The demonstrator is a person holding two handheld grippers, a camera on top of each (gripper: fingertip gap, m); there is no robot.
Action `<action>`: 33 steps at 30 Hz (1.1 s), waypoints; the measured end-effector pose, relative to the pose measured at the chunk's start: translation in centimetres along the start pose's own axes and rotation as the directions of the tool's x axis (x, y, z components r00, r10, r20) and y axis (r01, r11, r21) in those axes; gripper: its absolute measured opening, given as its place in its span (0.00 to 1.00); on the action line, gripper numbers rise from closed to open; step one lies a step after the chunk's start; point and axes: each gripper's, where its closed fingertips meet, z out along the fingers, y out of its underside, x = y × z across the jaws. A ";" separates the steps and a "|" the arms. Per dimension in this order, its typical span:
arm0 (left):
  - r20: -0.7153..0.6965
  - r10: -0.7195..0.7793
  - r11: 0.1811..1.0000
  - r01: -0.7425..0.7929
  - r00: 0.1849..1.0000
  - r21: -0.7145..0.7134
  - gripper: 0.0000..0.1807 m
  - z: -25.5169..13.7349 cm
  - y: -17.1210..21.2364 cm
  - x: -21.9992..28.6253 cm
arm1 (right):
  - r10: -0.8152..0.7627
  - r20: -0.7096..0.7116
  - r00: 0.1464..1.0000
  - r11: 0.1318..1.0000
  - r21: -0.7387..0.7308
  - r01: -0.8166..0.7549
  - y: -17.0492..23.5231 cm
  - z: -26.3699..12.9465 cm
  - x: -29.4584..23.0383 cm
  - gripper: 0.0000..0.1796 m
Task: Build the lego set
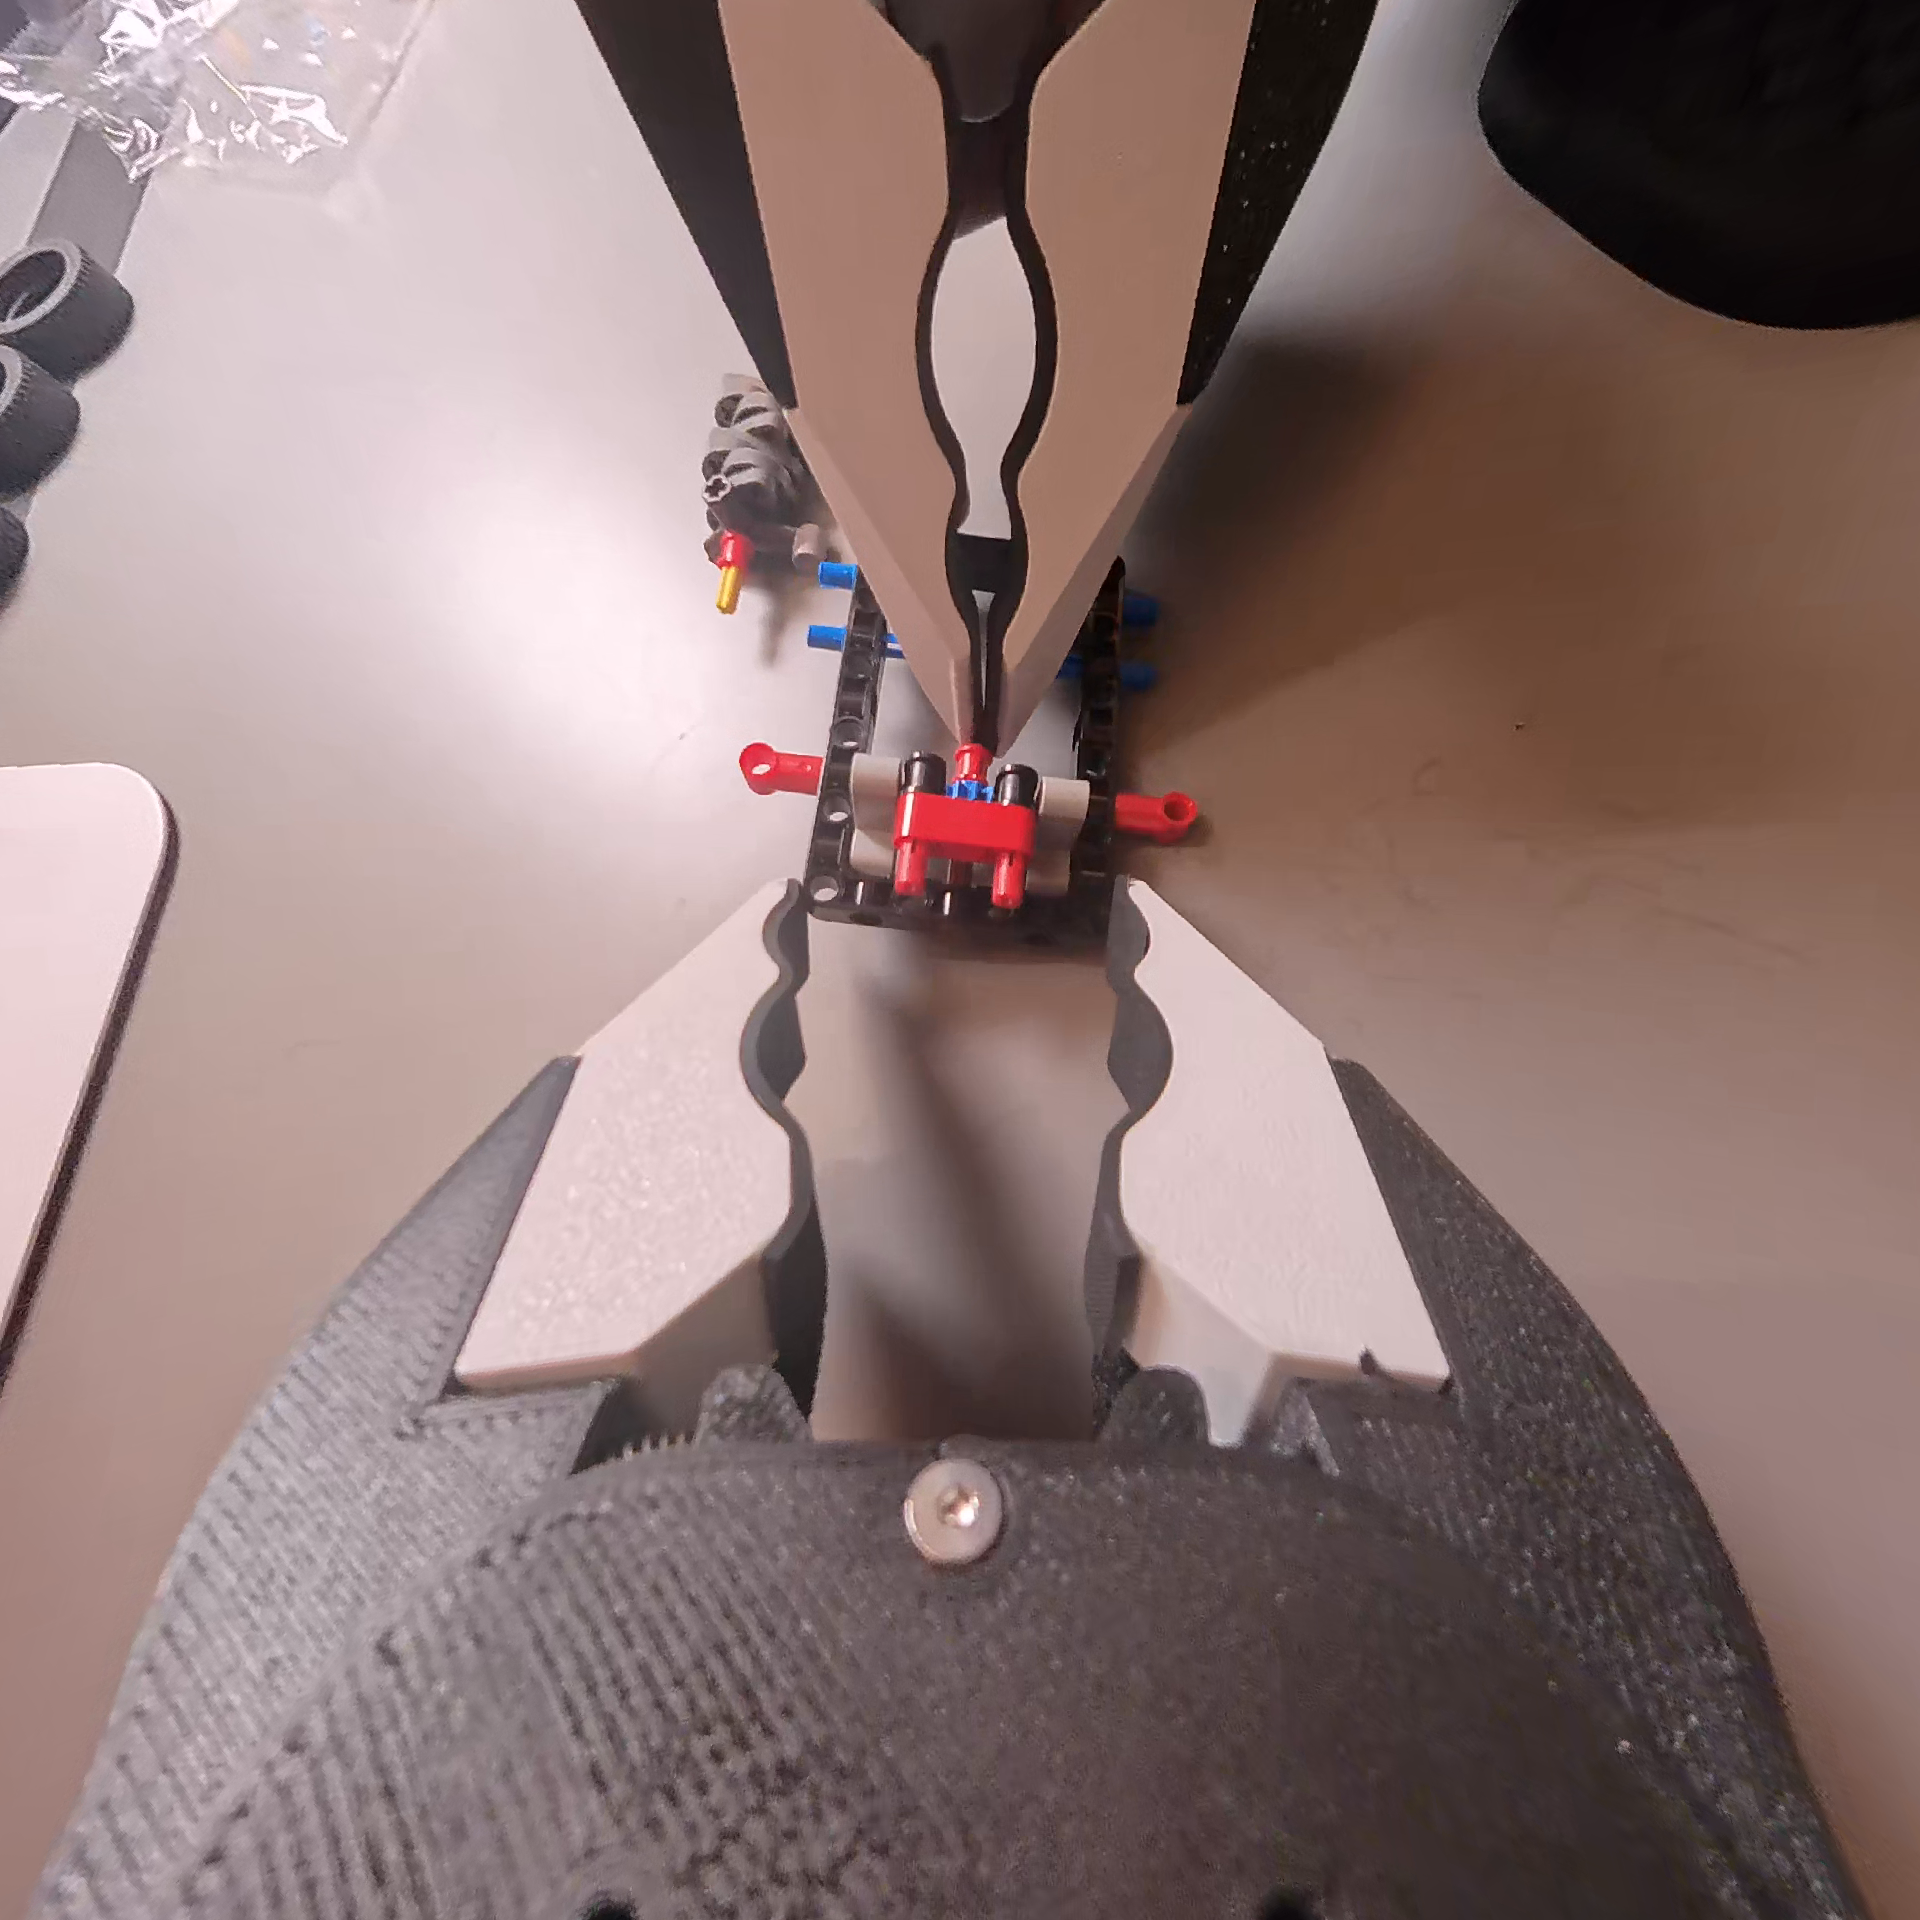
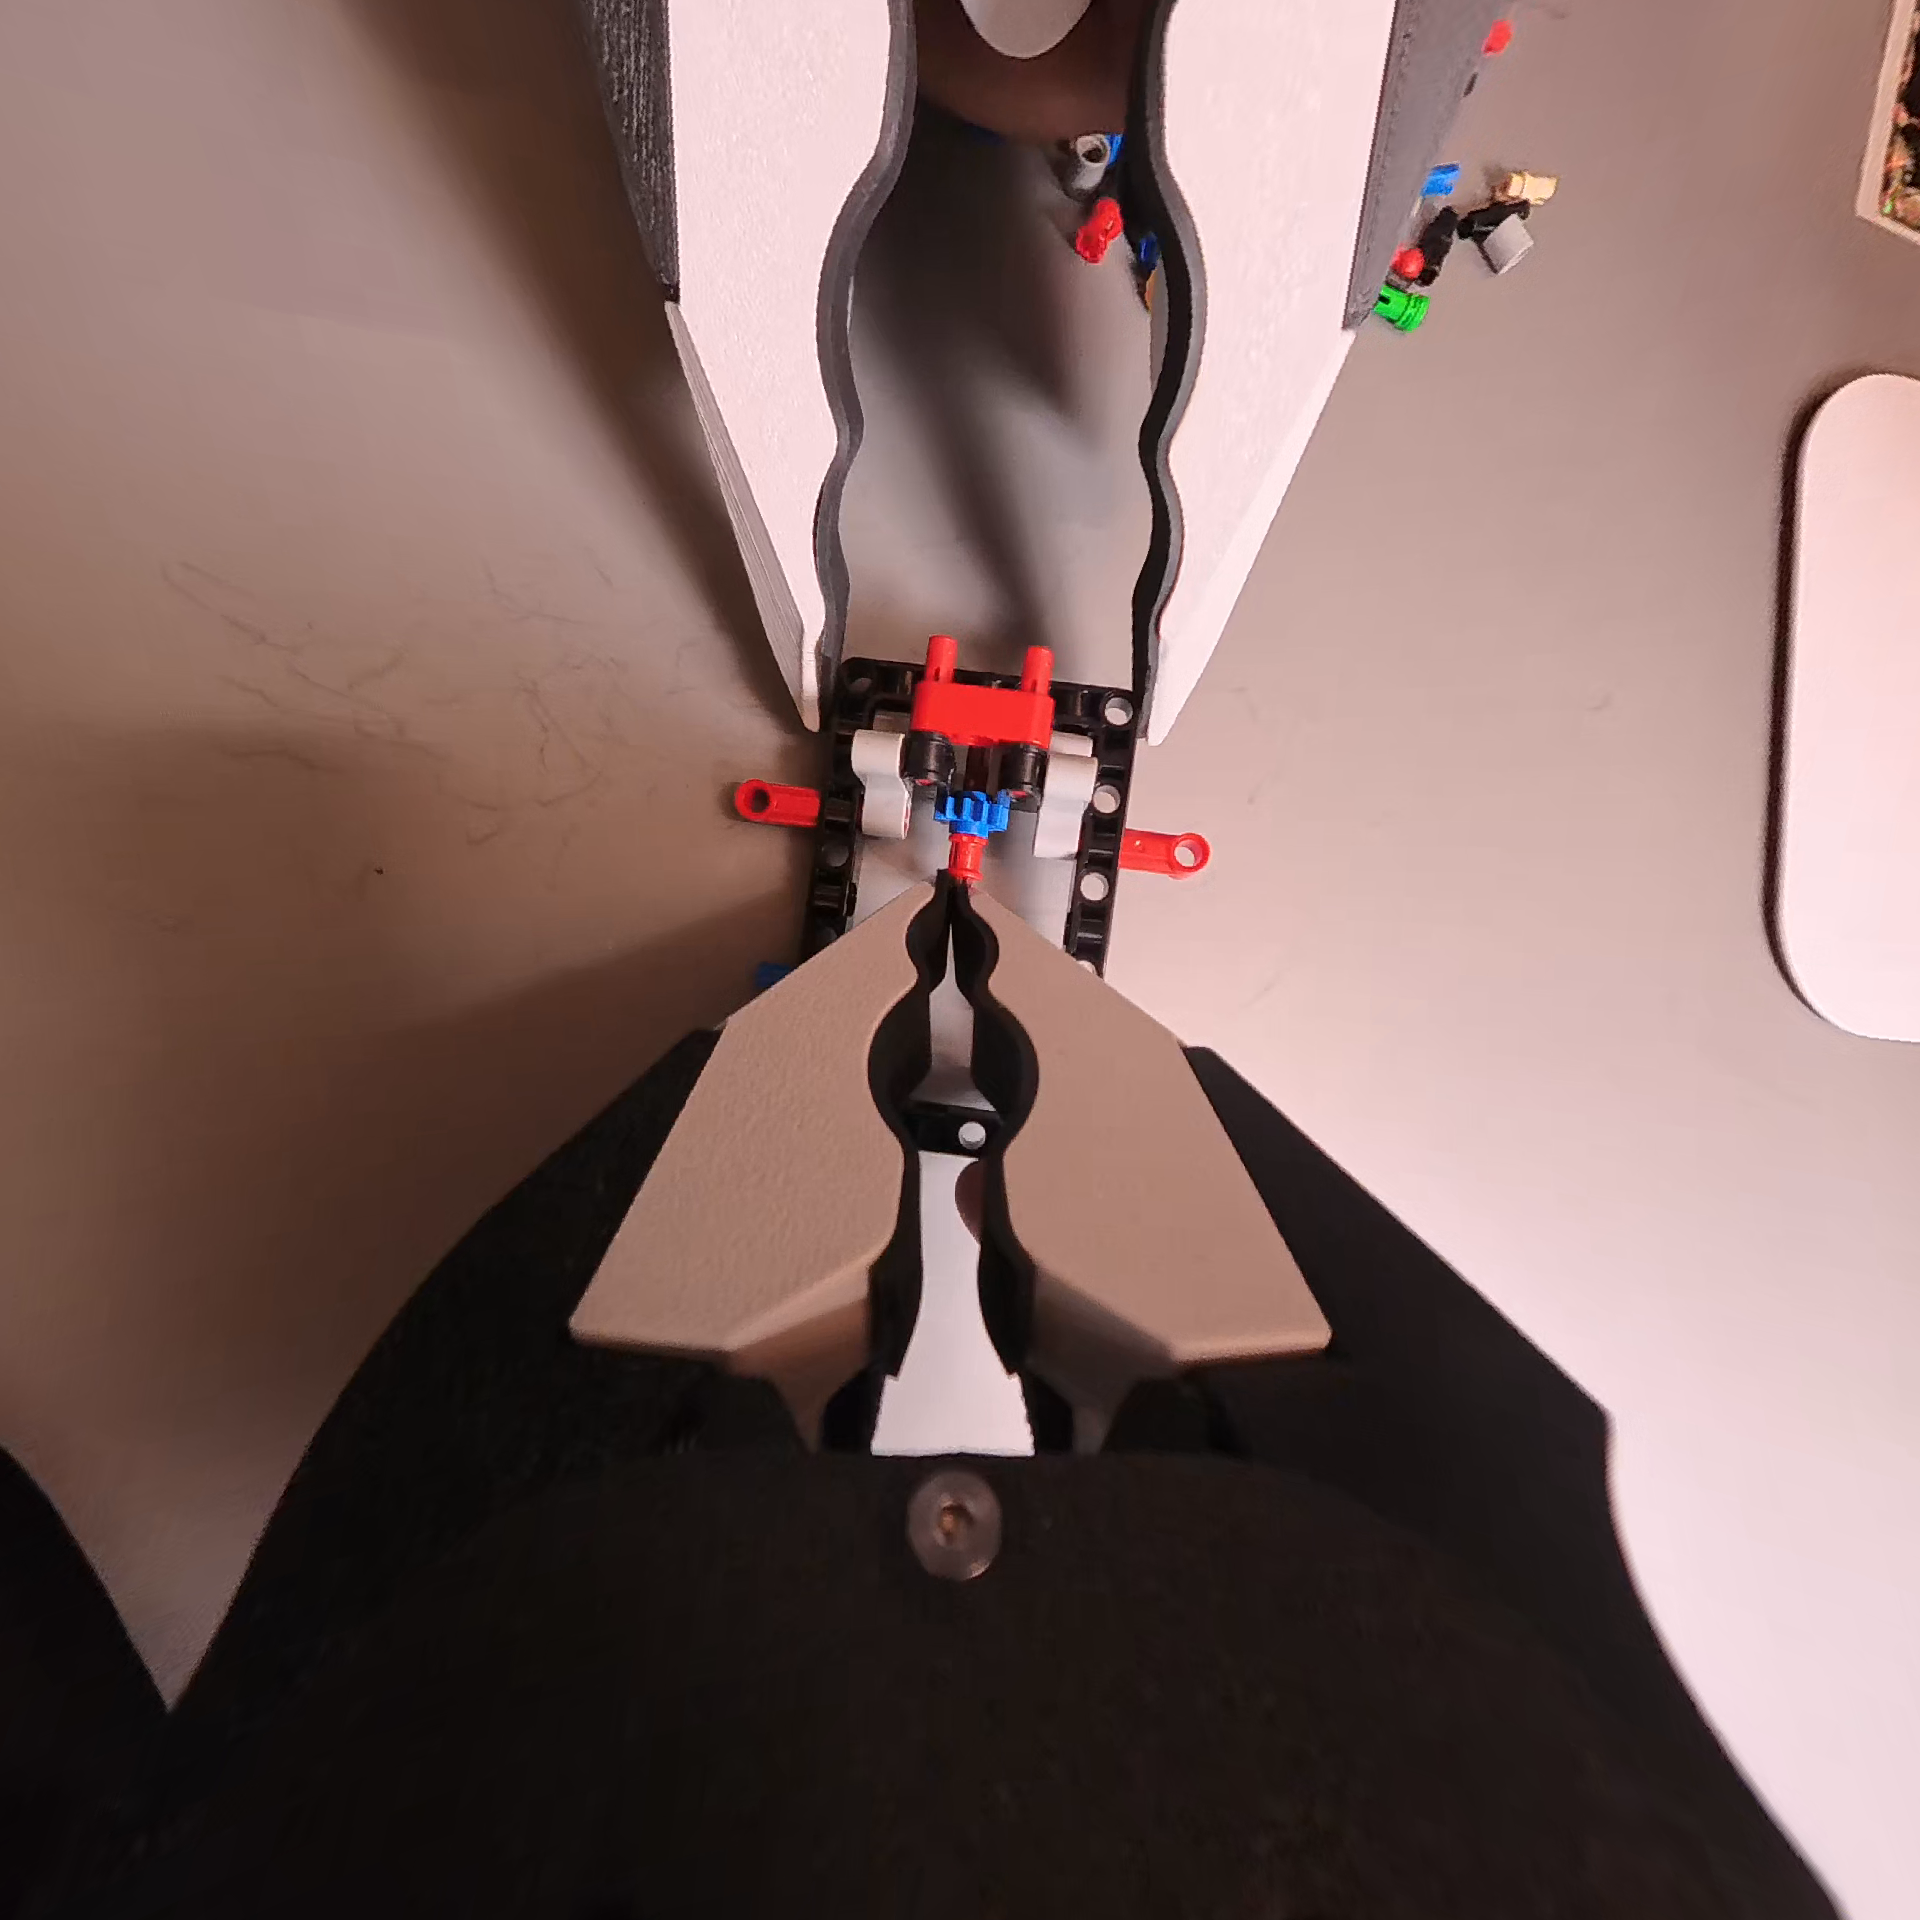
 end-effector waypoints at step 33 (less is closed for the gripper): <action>0.084 0.075 0.973 -0.091 0.994 0.212 0.31 -3.0 -4.6 -0.4 | 0.054 0.117 0.992 0.928 0.361 -0.093 -2.0 -2.0 0.4 0.00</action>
